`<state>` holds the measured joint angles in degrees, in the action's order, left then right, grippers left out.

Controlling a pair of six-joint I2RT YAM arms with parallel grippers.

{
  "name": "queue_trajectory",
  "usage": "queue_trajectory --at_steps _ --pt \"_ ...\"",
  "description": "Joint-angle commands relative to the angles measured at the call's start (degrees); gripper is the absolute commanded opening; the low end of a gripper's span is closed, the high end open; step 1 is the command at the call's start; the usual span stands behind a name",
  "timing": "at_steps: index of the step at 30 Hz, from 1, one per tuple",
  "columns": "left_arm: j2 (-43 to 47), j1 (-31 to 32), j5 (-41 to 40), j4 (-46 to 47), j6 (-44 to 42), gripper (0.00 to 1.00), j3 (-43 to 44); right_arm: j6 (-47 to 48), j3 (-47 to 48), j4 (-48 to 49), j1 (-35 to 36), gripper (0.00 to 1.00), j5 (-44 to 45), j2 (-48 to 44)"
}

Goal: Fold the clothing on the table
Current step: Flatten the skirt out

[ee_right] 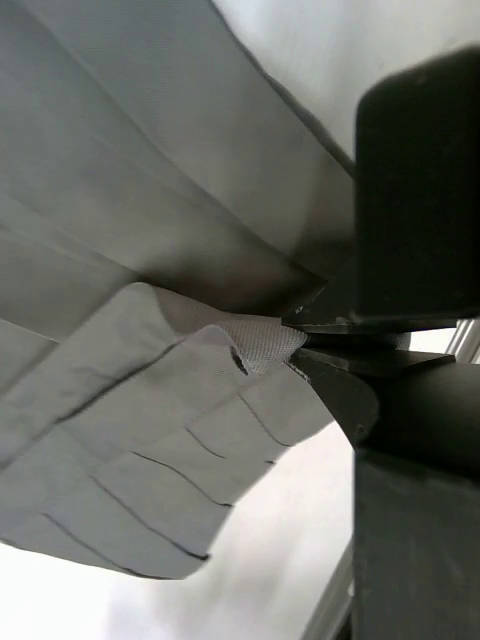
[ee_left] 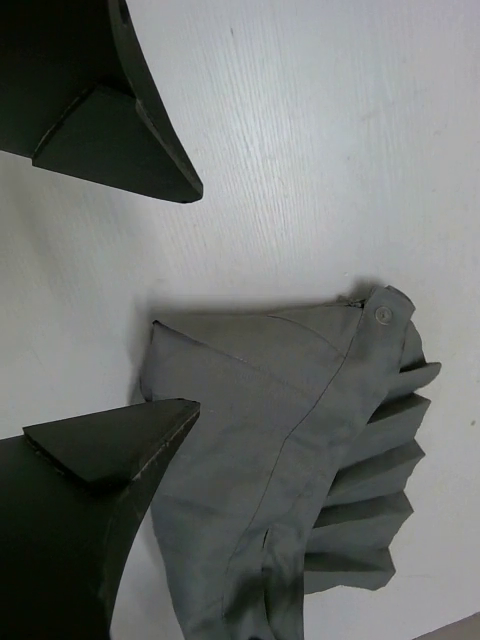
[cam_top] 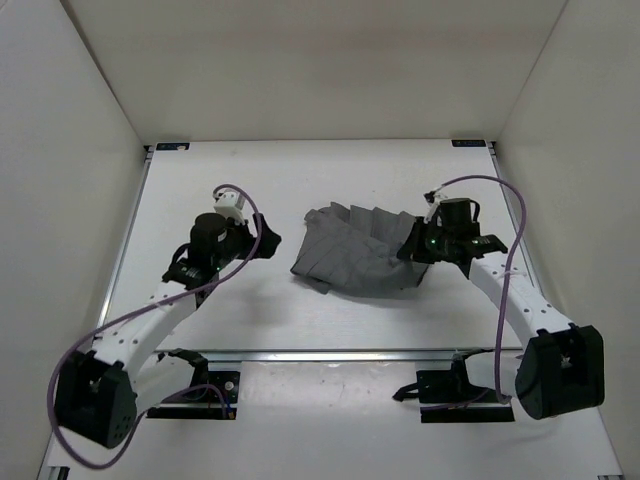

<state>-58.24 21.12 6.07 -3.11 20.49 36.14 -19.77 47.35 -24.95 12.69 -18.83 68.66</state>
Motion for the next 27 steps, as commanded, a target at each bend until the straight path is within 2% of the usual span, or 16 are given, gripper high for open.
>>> queue_trajectory --at_steps 1,6,8,9,12,16,23,27 --pt "-8.5 -0.6 7.4 7.4 3.0 0.91 3.2 -0.4 -0.9 -0.6 -2.5 0.00 -0.8 -2.8" --pt "-25.8 -2.4 17.2 14.1 5.4 0.92 14.1 0.6 -2.2 1.4 -0.2 0.00 -1.9 -1.0" --pt "-29.4 -1.9 18.4 13.6 4.5 0.91 17.1 1.0 -2.5 1.6 0.1 0.00 -2.3 -0.6" --pt "-35.2 -1.2 18.5 13.2 4.0 0.90 21.4 1.5 -2.7 2.1 0.1 0.00 -2.4 -0.6" --pt "-43.4 -1.2 19.8 13.5 4.6 0.86 26.4 1.3 -2.4 2.7 0.2 0.00 -3.1 -0.7" --pt "-50.9 -2.2 22.6 16.1 7.5 0.80 29.6 1.7 -2.4 3.1 -0.1 0.00 -3.3 -0.8" --pt "-58.4 -2.0 21.1 15.9 7.7 0.83 35.8 2.7 -1.7 3.2 -0.3 0.00 -4.3 0.2" --pt "-62.3 -2.1 23.6 16.5 9.3 0.83 38.7 2.9 -1.8 3.8 0.2 0.00 -4.3 0.9"
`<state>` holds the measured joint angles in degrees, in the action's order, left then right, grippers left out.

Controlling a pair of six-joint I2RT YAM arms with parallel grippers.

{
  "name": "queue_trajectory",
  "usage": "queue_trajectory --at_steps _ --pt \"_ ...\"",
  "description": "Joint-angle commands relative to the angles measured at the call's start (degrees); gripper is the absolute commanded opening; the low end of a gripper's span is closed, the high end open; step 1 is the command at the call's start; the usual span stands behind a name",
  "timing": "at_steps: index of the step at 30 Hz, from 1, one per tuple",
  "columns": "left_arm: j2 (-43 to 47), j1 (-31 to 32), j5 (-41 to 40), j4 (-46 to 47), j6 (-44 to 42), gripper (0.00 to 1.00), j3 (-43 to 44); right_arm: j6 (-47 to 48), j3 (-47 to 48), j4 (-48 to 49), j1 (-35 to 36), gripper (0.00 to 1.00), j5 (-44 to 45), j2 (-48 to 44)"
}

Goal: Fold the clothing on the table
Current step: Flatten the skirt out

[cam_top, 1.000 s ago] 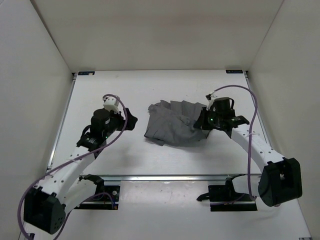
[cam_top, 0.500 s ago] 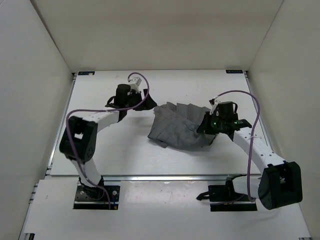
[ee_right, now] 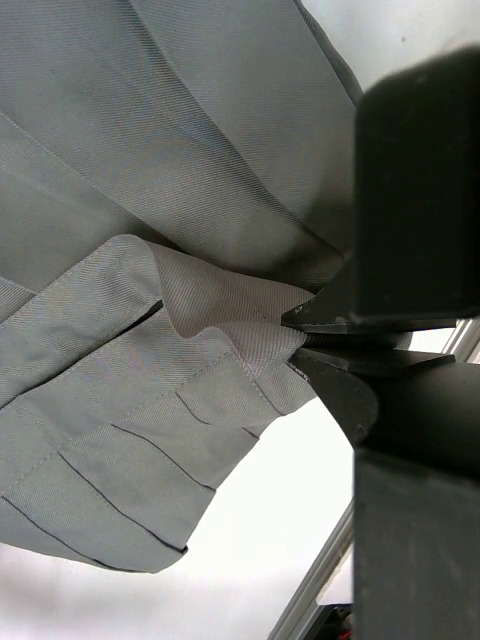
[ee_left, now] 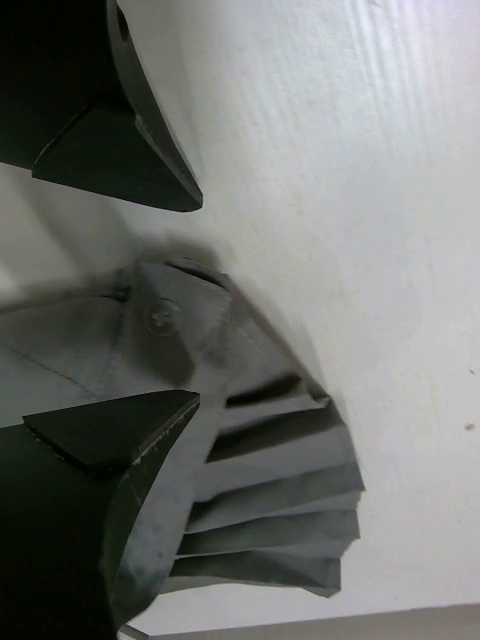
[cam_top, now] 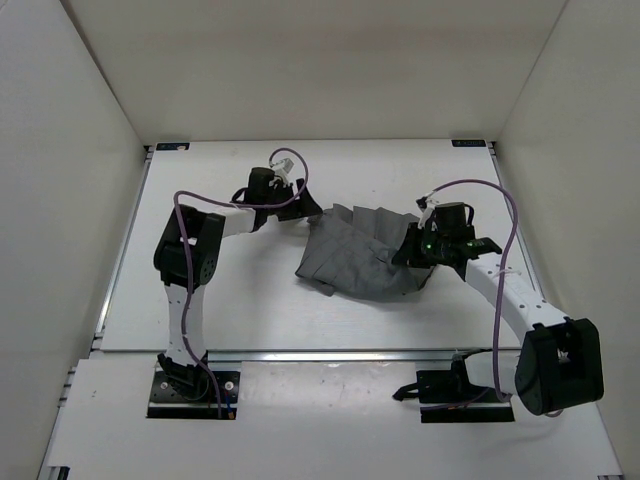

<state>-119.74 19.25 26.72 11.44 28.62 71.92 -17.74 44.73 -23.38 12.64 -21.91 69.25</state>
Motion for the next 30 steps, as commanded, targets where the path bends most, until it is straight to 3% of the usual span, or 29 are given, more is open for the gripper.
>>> queue_trajectory --at_steps 1,5,9,13,16,17,18,22,30 --pt "-1.8 -0.2 3.2 2.4 1.9 0.82 3.6 0.9 1.0 2.4 0.0 0.00 -1.5 0.5" --pt "-3.8 0.4 4.7 0.4 0.7 0.68 5.8 1.1 0.6 2.7 0.1 0.00 -1.6 0.6" --pt "-4.0 0.9 4.1 1.6 1.2 0.67 4.5 0.9 0.3 3.1 0.1 0.00 -1.8 0.8" --pt "-4.9 0.2 8.2 3.9 4.1 0.52 3.9 1.1 -0.4 3.4 0.3 0.00 -2.2 0.3" --pt "-5.1 -0.3 11.9 6.1 5.9 0.26 3.9 1.0 -0.6 3.3 -0.5 0.00 -2.1 0.0" --pt "-5.3 -0.4 12.6 6.4 6.4 0.08 3.7 0.9 -0.8 3.2 -0.3 0.00 -1.9 -0.3" --pt "-4.8 -0.6 12.6 7.4 6.8 0.00 3.1 1.0 -0.7 3.4 -0.5 0.00 -2.4 -0.3" --pt "2.0 -2.5 11.5 8.3 7.2 0.00 -1.0 3.0 0.3 3.3 -0.9 0.00 -3.7 -1.0" --pt "32.9 -4.9 2.3 -5.5 -1.2 0.00 -2.5 7.4 11.8 5.2 -2.0 0.00 -7.4 -10.4"
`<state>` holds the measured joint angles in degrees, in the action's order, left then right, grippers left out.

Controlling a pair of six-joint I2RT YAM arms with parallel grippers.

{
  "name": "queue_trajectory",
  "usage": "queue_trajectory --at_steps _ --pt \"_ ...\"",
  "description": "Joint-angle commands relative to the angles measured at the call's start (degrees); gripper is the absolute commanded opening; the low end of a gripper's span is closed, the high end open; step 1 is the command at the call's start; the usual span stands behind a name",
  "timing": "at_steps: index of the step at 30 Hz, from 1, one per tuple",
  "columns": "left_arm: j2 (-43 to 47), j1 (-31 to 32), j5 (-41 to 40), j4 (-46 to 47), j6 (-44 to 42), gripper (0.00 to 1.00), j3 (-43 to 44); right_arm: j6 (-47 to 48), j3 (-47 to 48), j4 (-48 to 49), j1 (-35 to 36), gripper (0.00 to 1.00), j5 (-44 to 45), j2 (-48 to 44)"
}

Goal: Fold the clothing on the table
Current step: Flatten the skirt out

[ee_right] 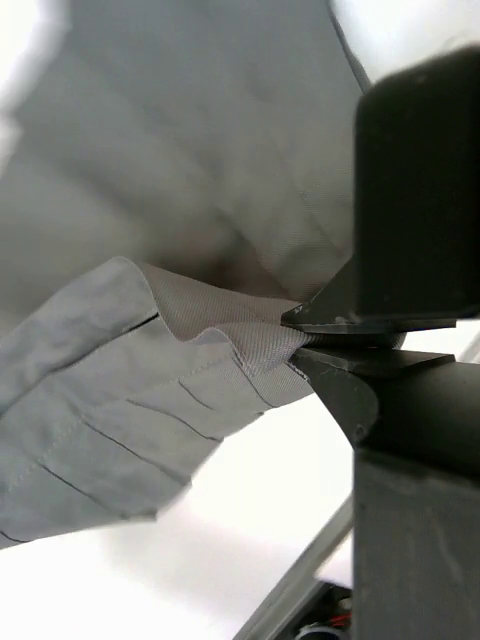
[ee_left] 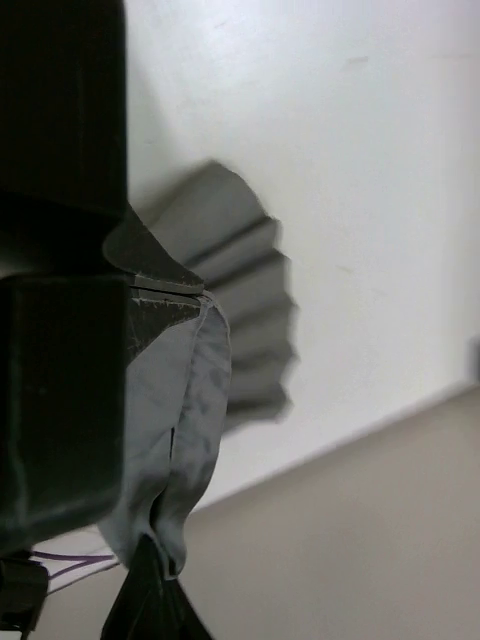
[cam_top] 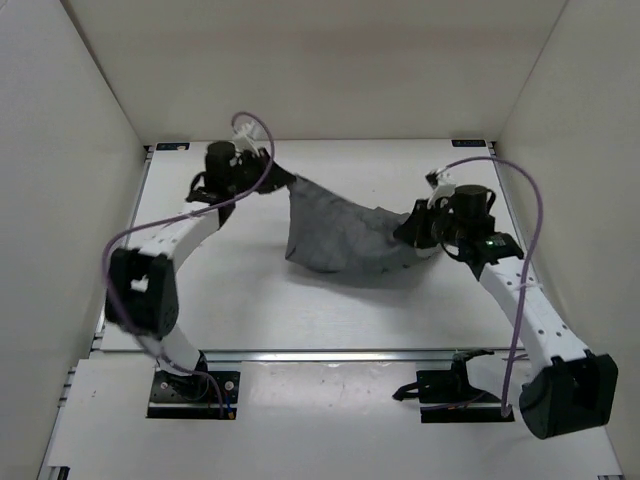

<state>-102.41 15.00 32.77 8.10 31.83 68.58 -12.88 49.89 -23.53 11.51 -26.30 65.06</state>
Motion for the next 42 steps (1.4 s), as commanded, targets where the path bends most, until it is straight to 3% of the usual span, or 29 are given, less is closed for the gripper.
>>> queue_trajectory --at_steps 1,6,9,12,19,23,27,28,30,35,37,40,42 --pt "20.3 -0.9 -5.4 -3.4 -5.1 0.00 0.6 3.4 7.5 5.2 -1.4 0.00 -3.7 -8.2" --pt "38.9 -4.4 -8.0 -8.1 -4.2 0.00 -1.9 5.6 14.2 4.3 -6.9 0.00 -10.0 -13.1" --pt "44.4 -4.6 -10.7 -13.4 -5.5 0.00 -0.9 4.8 16.5 4.5 -11.1 0.00 -15.3 -13.8" --pt "46.3 -4.7 -13.0 -16.7 -7.1 0.00 1.2 5.7 20.8 3.8 -10.5 0.00 -17.4 -10.8" --pt "41.3 -7.1 -12.4 -14.7 -7.2 0.00 -0.2 7.2 27.1 5.7 -7.2 0.00 -19.7 1.8" --pt "33.2 -7.7 -11.1 -10.8 -7.4 0.00 0.2 8.6 29.6 9.5 -4.6 0.00 -18.5 10.2" --pt "22.2 -9.6 -7.8 -10.7 -7.7 0.00 10.2 10.4 37.4 11.5 -4.7 0.00 -21.2 19.2" --pt "19.6 -10.2 -7.4 -11.5 -7.8 0.00 14.1 10.7 43.0 10.3 -4.9 0.00 -22.1 22.8" --pt "17.8 -11.1 -6.5 -13.0 -7.9 0.00 19.7 12.4 53.2 8.7 -5.3 0.00 -22.2 25.9" --pt "17.2 -11.6 -6.7 -15.5 -8.4 0.00 27.1 11.9 62.2 11.5 -8.2 0.00 -25.7 31.4" --pt "18.6 -10.6 -6.7 -14.4 -8.5 0.00 23.4 10.3 61.5 12.1 -10.0 0.00 -30.4 33.5" --pt "25.2 -10.1 -8.4 -9.7 -7.6 0.00 10.6 8.2 51.5 14.6 -11.4 0.00 -35.3 32.3" --pt "29.6 -8.2 -9.6 -6.1 -6.8 0.00 1.5 7.0 33.4 22.7 -11.1 0.00 -33.1 25.6"
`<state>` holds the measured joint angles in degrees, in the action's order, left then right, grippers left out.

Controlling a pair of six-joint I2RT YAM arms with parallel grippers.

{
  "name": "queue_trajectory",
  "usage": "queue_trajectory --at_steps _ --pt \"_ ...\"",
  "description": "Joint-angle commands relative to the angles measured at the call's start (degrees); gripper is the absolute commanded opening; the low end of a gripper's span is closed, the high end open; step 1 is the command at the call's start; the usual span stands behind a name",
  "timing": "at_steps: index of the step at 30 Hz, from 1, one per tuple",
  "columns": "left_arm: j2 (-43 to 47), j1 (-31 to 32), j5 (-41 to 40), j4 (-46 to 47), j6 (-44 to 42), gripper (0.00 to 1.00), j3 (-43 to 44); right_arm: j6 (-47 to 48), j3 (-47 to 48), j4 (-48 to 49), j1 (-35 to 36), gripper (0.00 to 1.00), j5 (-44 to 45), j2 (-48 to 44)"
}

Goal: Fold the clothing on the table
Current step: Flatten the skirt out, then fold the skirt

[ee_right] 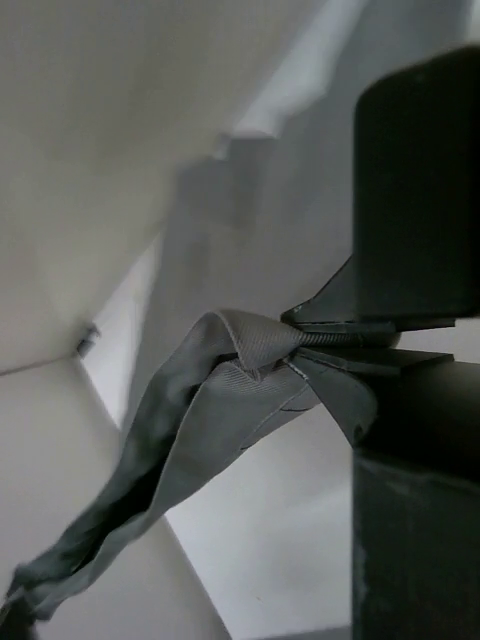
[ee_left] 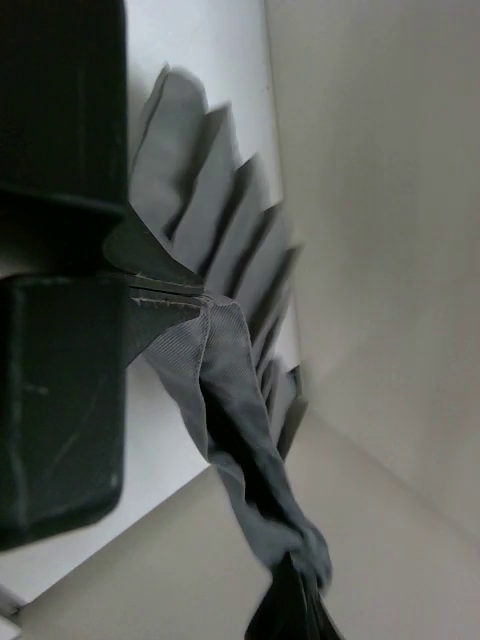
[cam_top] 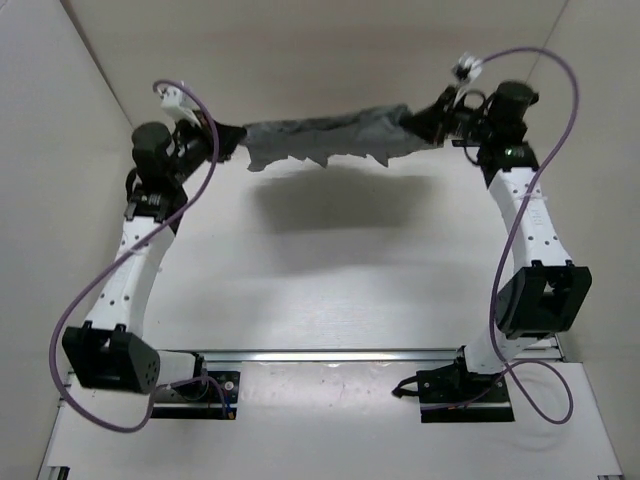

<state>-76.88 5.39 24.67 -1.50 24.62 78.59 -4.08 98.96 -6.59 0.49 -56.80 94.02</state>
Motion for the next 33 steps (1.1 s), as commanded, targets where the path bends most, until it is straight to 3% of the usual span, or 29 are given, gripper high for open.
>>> queue_trajectory --at_steps 1,2,9,14,19,23,28,33 --pt "6.2 1.9 -2.2 5.0 0.5 0.00 -14.5 -3.3 -25.2 13.0 0.6 0.00 -2.4 -4.9" --pt "8.0 2.6 -3.7 5.7 0.5 0.00 -20.3 -4.3 -29.1 18.0 1.3 0.00 -1.4 -7.8" --pt "14.9 7.5 -6.5 17.2 6.7 0.00 -49.3 -10.5 -58.2 29.2 8.6 0.00 5.3 -11.6" --pt "24.6 12.7 -12.1 17.8 7.4 0.00 -60.2 -8.0 -78.4 36.7 18.1 0.00 16.3 -23.5" --pt "38.0 12.0 -12.5 20.6 10.5 0.00 -74.2 -5.2 -88.6 36.3 21.8 0.00 23.1 -35.0" --pt "48.3 12.7 -15.3 21.0 12.8 0.00 -80.0 -4.3 -97.0 40.1 21.7 0.00 23.4 -43.9" --pt "52.0 12.2 -16.4 16.2 12.0 0.00 -82.5 -0.9 -100.2 34.2 22.0 0.00 26.0 -52.5" --pt "54.6 13.6 -17.3 12.0 12.2 0.00 -82.0 -3.2 -101.2 32.9 20.9 0.00 26.8 -56.0"
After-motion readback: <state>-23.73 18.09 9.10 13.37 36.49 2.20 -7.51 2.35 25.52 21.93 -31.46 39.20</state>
